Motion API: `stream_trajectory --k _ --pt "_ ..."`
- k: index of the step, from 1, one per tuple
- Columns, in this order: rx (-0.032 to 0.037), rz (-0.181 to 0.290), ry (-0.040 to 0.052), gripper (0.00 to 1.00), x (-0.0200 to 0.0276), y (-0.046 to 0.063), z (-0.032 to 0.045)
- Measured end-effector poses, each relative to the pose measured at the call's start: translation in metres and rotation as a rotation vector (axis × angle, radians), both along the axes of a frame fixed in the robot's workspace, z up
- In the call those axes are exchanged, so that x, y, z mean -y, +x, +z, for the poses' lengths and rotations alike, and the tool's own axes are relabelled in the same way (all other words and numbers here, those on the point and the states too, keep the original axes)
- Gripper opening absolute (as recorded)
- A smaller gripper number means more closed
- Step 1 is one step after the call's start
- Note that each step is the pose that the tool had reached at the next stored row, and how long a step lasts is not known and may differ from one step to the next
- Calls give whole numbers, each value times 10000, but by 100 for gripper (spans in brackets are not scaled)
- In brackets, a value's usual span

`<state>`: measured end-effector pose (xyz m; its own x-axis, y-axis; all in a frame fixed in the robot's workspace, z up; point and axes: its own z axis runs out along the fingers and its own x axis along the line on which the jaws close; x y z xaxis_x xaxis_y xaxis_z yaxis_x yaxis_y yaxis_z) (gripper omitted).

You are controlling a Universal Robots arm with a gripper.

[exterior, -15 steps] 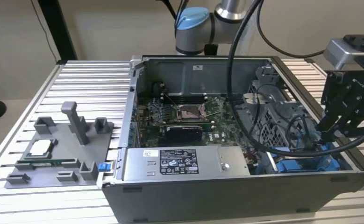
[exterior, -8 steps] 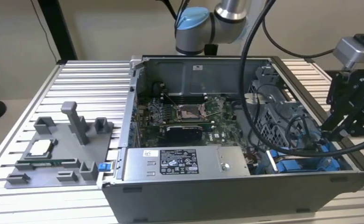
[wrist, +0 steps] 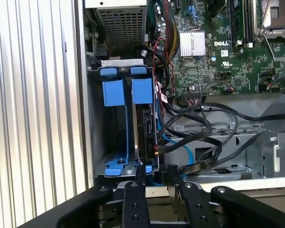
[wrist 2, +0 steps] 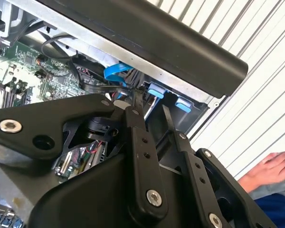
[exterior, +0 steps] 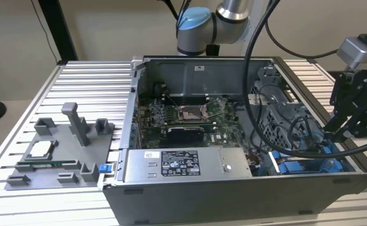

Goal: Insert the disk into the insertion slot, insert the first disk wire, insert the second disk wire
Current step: 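Insert the second disk wire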

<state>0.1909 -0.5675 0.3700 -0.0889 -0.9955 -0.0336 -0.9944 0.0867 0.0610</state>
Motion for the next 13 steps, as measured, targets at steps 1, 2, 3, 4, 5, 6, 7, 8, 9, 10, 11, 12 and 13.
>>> stream_trajectory --k 1,2,3,4,5,6,7,8,9,10,11,12,13 --pt "0 0 0 100 0 0 0" --pt "0 0 0 100 0 0 0" --pt "0 0 0 100 0 0 0" --pt "0 0 0 100 0 0 0" --pt "0 0 0 100 0 1 0" --pt "0 0 2 100 -3 1 -1" --pt "0 0 1 100 -8 3 0" --pt "-1 1 0 100 -19 4 0" --pt "-3 0 -1 100 -32 5 0" --pt "-6 -1 0 100 -44 6 -1" --pt "-11 -2 1 100 -51 10 -2" --pt "-17 -3 2 100 -54 16 -6" --pt "-32 -5 1 100 -55 27 -13"
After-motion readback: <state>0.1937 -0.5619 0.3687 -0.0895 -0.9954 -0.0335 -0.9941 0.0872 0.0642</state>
